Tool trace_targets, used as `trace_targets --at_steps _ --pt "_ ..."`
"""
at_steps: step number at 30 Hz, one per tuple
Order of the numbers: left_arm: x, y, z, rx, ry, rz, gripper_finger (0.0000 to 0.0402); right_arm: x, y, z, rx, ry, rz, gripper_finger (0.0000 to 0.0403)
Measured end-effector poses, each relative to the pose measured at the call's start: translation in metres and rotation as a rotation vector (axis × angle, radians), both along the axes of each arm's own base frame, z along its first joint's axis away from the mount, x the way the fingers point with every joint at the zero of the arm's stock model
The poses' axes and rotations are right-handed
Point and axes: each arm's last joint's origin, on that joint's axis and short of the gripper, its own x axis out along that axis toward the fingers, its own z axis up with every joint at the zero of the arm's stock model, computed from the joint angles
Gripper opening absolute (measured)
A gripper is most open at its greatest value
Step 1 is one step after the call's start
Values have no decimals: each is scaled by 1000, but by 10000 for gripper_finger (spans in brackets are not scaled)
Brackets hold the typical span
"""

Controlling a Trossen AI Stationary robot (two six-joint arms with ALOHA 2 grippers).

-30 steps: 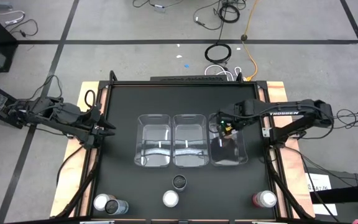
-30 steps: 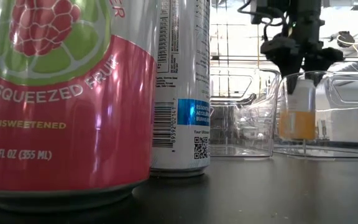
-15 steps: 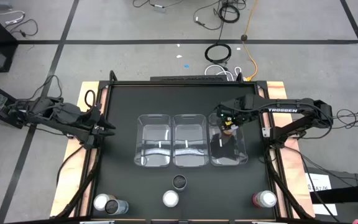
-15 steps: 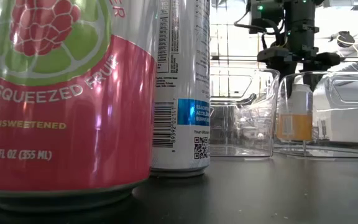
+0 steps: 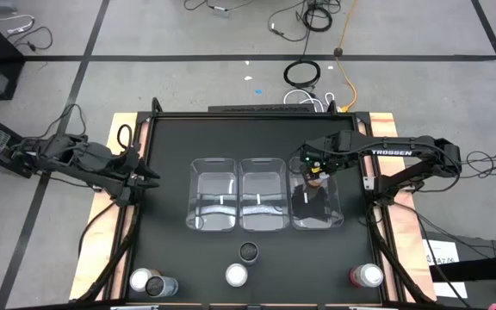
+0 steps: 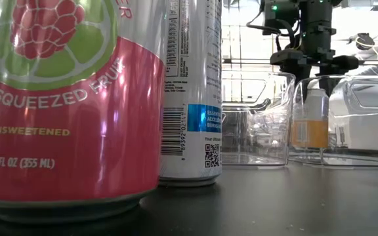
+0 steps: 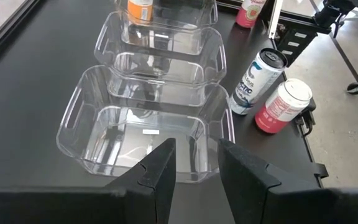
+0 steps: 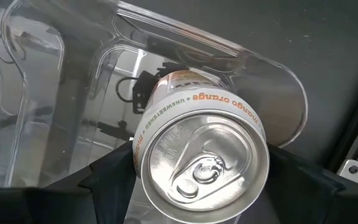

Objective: Sort soda cans
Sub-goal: Put the right yellow-white soda can into the right transparent bin

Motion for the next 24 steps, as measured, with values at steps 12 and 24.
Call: trace_targets --at_steps 12,24 --pt "0 0 0 0 0 0 128 -4 0 0 7 30 -55 296" --pt "0 0 0 0 1 0 128 -3 1 0 7 24 -85 296"
